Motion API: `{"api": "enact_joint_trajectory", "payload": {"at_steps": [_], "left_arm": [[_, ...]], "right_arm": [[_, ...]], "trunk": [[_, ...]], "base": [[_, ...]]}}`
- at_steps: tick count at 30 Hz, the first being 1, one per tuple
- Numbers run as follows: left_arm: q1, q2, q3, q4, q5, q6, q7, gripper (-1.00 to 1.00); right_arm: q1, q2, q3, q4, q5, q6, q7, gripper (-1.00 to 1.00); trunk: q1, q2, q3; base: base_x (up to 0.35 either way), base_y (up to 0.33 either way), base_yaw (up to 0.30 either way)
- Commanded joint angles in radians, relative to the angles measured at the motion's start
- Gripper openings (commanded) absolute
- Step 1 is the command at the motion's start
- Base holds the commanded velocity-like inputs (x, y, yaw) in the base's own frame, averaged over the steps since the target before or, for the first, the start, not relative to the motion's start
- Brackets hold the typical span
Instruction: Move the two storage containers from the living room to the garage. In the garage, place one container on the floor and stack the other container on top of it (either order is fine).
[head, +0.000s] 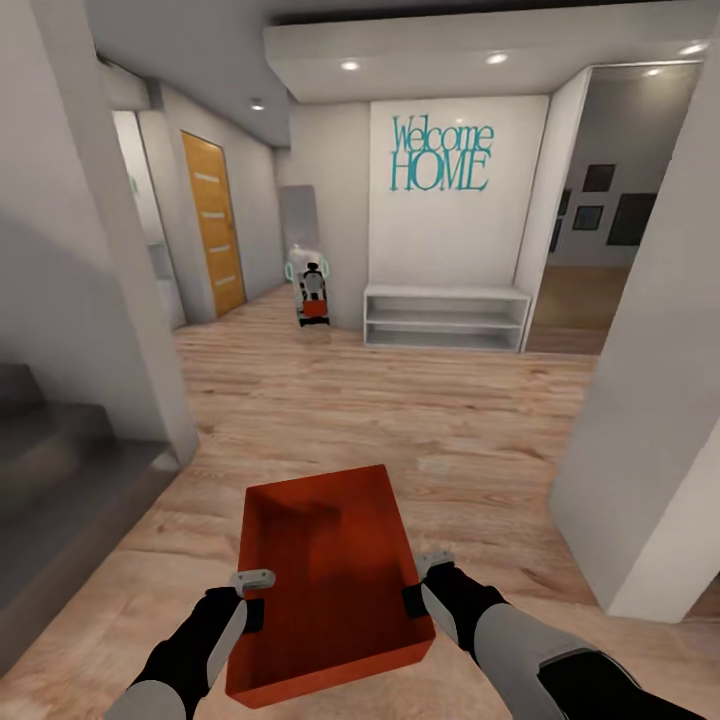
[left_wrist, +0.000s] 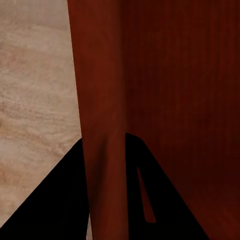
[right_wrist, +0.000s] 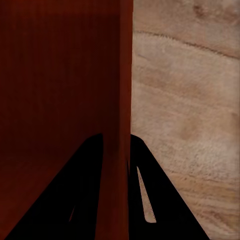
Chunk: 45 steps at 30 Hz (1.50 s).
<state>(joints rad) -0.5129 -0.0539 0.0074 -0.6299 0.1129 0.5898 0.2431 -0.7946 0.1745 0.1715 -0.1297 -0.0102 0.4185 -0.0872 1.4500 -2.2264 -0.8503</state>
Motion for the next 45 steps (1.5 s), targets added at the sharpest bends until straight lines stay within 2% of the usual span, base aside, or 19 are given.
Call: {"api": "enact_joint_trajectory", "payload": {"at_steps": [1, 13, 45], "left_arm": [[0.001, 0.006, -0.017, 0.001, 0.056, -0.004, -0.001, -1.0], [0.001, 0.006, -0.017, 0.001, 0.056, -0.004, -0.001, -1.0], [0.001, 0.006, -0.017, 0.001, 0.056, -0.004, -0.002, -1.0]], "right_arm": [[-0.009, 0.0, 0.011, -0.002, 0.015, 0.008, 0.0, -1.0], [-0.009, 0.0, 0.011, -0.002, 0.014, 0.008, 0.0, -1.0], [-0.009, 0.0, 0.011, -0.002, 0.013, 0.008, 0.0, -1.0]], "trunk": [[0.0, 0.0, -0.001], [0.0, 0.0, -0.001], [0.0, 0.0, -0.001]], "base": [[0.341, 0.0, 0.221], [0.341, 0.0, 0.244], [0.341, 0.0, 0.003]]}}
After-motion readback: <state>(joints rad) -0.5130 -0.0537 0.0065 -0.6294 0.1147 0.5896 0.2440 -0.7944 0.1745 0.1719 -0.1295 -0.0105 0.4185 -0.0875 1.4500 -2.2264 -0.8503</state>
